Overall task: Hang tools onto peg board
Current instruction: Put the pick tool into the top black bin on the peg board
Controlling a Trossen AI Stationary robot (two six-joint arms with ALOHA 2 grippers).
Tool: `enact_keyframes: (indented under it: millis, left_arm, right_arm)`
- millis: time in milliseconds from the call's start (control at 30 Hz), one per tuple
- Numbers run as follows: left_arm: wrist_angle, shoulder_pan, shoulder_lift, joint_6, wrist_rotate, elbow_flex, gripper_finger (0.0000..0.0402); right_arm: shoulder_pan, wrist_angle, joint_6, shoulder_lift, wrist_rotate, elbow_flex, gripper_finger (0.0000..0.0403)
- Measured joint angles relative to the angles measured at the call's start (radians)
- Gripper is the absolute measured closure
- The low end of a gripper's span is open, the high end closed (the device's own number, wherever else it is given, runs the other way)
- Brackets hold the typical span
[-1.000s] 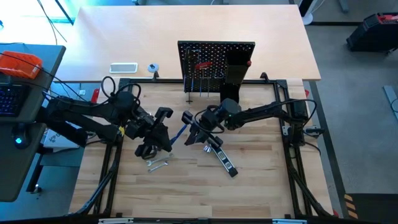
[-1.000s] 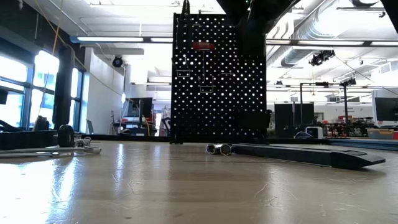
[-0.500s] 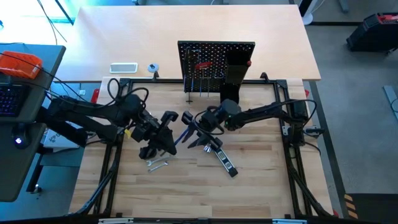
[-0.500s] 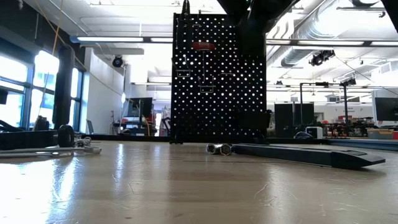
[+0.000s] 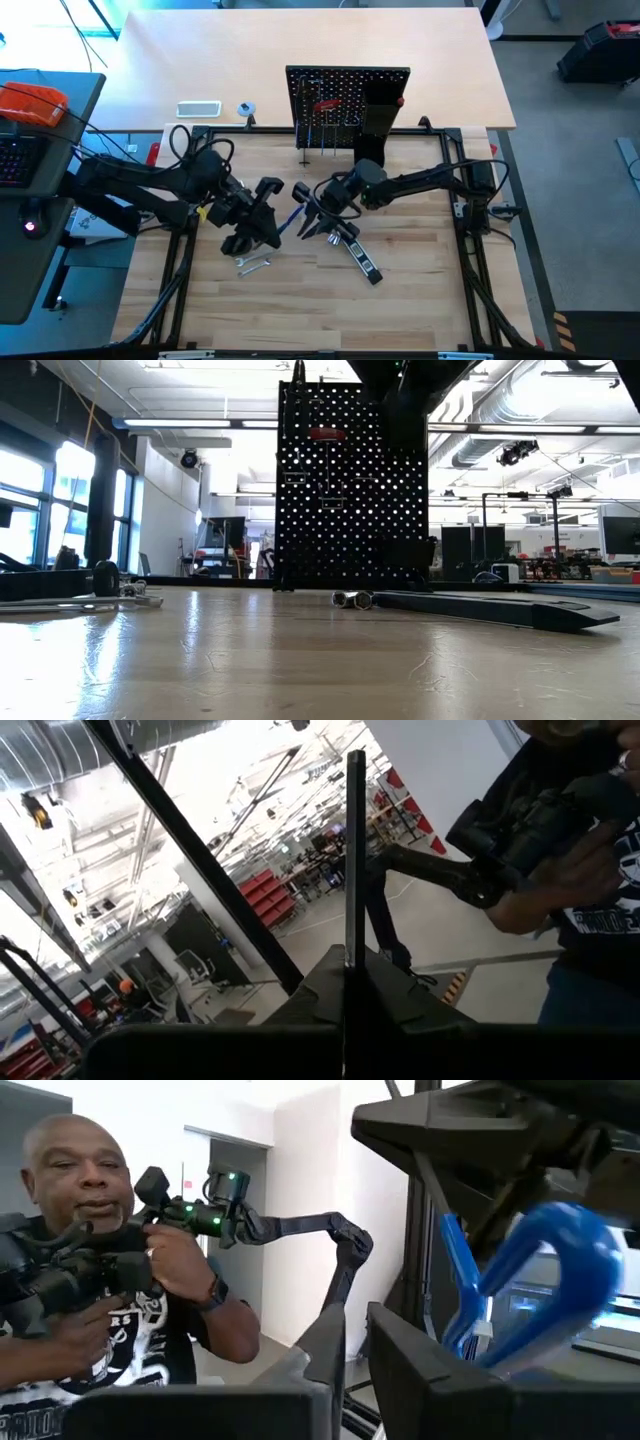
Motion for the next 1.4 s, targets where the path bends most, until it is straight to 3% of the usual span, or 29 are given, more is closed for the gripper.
enact_keyframes:
  millis: [233,600,1400]
  left_arm:
    - [0.002,-0.035,-0.041,0.007,0.008,0.0,0.0401]
    - [-0.01,-0.061,0.01,0.008,0.005,0.001,0.0402]
    - [0.051,-0.05,0.049,-0.005,-0.019,0.0,0.0401]
  right_arm:
    - [-0.046,-0.084,0.024,0.0,-0.002,-0.001,0.0296]
    - [-0.066,-0.018,0.019,0.0,0.029,0.0,0.0217]
    - [-0.051,-0.025,-0.027,0.0,0.063,0.0,0.022]
